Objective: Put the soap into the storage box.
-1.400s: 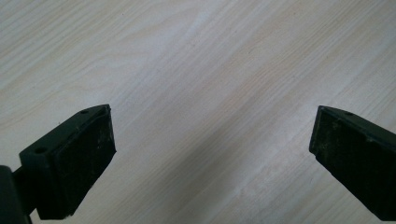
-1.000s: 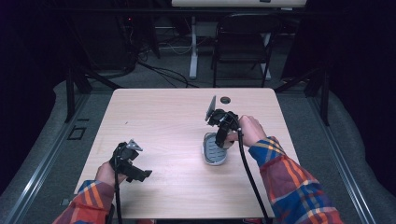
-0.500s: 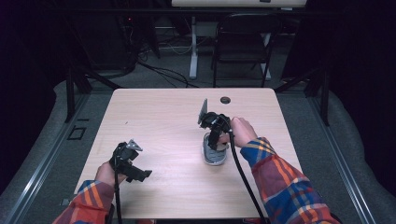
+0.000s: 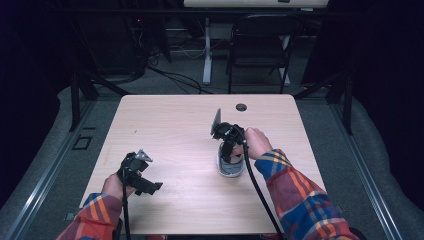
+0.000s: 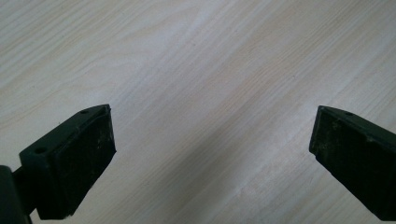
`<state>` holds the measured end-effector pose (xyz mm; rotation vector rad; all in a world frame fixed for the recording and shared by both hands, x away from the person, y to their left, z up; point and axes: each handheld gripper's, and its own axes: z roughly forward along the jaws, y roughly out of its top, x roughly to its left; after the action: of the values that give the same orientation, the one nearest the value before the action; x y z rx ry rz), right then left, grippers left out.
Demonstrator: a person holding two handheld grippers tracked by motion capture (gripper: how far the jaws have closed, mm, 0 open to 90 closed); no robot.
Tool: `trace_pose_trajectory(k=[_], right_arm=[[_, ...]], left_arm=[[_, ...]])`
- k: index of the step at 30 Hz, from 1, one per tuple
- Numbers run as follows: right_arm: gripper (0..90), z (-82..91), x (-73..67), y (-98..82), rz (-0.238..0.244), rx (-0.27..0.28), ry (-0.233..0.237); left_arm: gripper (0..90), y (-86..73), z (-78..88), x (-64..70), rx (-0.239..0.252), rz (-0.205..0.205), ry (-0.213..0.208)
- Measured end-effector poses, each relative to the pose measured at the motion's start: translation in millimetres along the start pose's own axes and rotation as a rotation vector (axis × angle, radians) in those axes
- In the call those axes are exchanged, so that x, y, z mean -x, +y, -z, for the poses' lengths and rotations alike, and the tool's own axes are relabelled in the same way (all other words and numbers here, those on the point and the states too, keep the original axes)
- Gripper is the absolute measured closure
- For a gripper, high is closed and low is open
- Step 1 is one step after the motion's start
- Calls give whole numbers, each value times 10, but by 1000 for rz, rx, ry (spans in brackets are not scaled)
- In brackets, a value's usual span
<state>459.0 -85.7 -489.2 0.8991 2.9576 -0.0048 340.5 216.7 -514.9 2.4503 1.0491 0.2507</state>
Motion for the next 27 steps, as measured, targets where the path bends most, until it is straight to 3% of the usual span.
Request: trace_pose_trajectory(k=[15, 27], right_arm=[[244, -136, -14, 11, -2, -31, 1], [243, -178, -21, -3, 6, -23, 5]], left_arm=[[4, -2, -2, -3, 0, 1, -3], [4, -1, -6, -4, 0, 2, -6]])
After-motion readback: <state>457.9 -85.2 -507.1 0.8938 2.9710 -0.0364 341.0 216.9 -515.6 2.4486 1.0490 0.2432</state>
